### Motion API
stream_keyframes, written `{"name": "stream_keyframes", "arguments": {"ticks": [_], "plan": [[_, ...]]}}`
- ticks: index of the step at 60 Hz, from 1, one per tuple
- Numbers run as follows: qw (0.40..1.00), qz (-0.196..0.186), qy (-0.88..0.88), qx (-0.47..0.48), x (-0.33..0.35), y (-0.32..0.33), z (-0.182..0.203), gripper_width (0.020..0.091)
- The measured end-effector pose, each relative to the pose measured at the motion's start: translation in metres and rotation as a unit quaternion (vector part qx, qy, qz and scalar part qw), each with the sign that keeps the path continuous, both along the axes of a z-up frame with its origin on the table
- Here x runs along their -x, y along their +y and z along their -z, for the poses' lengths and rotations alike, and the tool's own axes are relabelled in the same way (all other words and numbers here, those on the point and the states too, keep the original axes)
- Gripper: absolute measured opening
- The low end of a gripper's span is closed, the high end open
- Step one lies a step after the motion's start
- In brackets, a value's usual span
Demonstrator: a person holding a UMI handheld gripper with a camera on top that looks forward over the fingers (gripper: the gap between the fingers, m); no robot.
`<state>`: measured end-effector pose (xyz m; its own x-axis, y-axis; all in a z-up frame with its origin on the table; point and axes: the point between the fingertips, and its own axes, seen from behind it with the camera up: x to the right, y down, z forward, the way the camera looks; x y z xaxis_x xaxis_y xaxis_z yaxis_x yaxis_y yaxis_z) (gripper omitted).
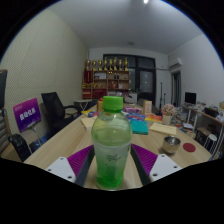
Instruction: Pour water
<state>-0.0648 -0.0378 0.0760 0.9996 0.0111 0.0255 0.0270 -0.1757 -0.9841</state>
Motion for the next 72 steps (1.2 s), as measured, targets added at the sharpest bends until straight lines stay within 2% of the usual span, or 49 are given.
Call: {"name": "stream_keyframes", "arguments": {"ticks": [4, 5, 8, 16, 28, 33, 36, 38, 44, 46, 53, 55, 57, 61, 62, 72], "plan": [[1.0, 0.001, 0.015, 0.011, 0.005, 0.007, 0.012, 0.0525], [1.0, -0.001, 0.021, 0.003, -0.014, 0.008, 0.012, 0.0521], [1.0, 0.005, 0.016, -0.008, 0.003, 0.011, 0.008, 0.0514], [1.0, -0.014, 0.0, -0.004, 0.009, 0.012, 0.01, 0.0483], [0.996, -0.061, 0.039, 0.058, 0.022, 0.013, 0.016, 0.0418], [0.986, -0.091, 0.115, 0.073, 0.028, 0.019, 0.001, 0.0392], [0.974, -0.091, 0.192, 0.079, 0.031, 0.021, -0.017, 0.0394], [0.96, -0.092, 0.25, 0.082, 0.028, 0.026, -0.028, 0.0372], [0.884, -0.085, 0.448, 0.103, -0.002, 0.044, -0.054, 0.0371], [0.846, -0.066, 0.518, 0.106, 0.0, 0.043, -0.066, 0.0369], [0.703, -0.051, 0.7, 0.115, -0.053, 0.061, -0.065, 0.037], [0.67, -0.028, 0.732, 0.123, -0.055, 0.062, -0.069, 0.0368], [0.637, -0.028, 0.76, 0.126, -0.07, 0.064, -0.058, 0.0367], [0.581, -0.012, 0.804, 0.129, -0.081, 0.057, -0.061, 0.0371], [0.568, -0.016, 0.812, 0.129, -0.086, 0.064, -0.053, 0.0371], [0.46, -0.02, 0.879, 0.126, -0.089, 0.051, -0.064, 0.0371]]}}
